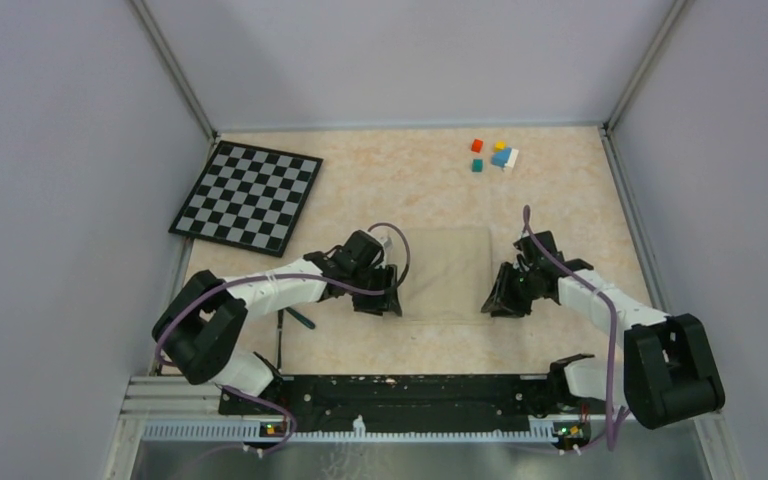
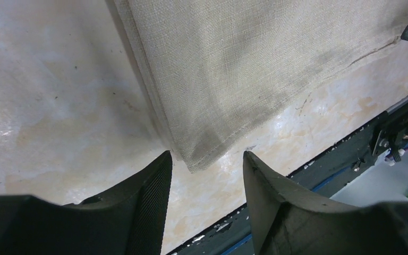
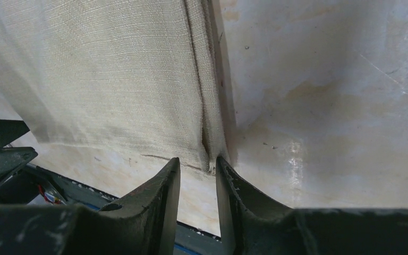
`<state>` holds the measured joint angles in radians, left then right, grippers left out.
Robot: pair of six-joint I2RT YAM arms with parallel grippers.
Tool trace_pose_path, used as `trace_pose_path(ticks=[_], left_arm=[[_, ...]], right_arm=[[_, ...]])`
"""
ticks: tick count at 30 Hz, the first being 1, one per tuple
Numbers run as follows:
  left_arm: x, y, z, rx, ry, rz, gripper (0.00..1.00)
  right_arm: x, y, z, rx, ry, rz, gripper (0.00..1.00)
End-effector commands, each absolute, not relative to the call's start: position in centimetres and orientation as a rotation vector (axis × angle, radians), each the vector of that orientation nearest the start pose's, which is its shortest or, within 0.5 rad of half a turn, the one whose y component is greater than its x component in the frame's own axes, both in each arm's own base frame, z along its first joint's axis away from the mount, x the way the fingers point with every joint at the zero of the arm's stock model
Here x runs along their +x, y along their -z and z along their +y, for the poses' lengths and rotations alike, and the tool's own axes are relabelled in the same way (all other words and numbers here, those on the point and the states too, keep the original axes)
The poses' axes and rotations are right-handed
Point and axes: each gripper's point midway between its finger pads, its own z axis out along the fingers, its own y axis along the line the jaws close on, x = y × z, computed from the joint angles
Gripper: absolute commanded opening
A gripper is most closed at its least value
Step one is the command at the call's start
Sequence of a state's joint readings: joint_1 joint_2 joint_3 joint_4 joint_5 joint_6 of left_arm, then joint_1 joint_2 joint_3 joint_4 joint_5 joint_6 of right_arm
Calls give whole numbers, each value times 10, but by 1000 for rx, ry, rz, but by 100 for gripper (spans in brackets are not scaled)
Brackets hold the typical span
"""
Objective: Fold the napkin into a case and place the utensils inside
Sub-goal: Pick up the top corner of the square-folded napkin from the center of the board, then fold the top corner of the square-folded napkin at the center of the board.
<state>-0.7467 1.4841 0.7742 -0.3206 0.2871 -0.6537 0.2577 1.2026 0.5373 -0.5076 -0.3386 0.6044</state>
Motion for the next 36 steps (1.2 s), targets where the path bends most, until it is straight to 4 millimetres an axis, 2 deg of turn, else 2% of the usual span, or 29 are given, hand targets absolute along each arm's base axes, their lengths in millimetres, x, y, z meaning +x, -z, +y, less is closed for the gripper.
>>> trace_pose_path(ticks=[1, 5, 13, 17, 21, 24, 27, 30, 33, 34, 36], left_arm=[[194, -49, -267, 246, 758, 2749, 57], [194, -45, -263, 250, 725, 2756, 53], [193, -37, -262, 244, 710, 2771, 44], [190, -31, -260, 246, 703, 2788, 39], [185, -20, -255, 235, 681, 2813, 33], [183, -13, -253, 226, 670, 2822, 29], [183, -8, -250, 210, 658, 2822, 28], [182, -5, -247, 190, 638, 2824, 26], [178, -1, -244, 174, 641, 2828, 26], [177, -1, -243, 174, 642, 2830, 26], [174, 1, -242, 171, 642, 2835, 26]], right_arm=[[196, -27, 132, 381, -671, 2789, 32], [196, -26, 133, 382, -683, 2783, 29], [199, -41, 137, 348, -723, 2752, 2], [206, -55, 149, 286, -819, 2702, 0], [223, -71, 181, 168, -980, 2645, 0], [241, -79, 221, 83, -1122, 2613, 0], [266, -89, 267, 37, -1268, 2558, 0], [298, -95, 298, 43, -1346, 2491, 0], [319, -95, 319, 54, -1436, 2477, 0], [320, -98, 320, 37, -1452, 2485, 0], [325, -101, 310, 51, -1361, 2472, 0]])
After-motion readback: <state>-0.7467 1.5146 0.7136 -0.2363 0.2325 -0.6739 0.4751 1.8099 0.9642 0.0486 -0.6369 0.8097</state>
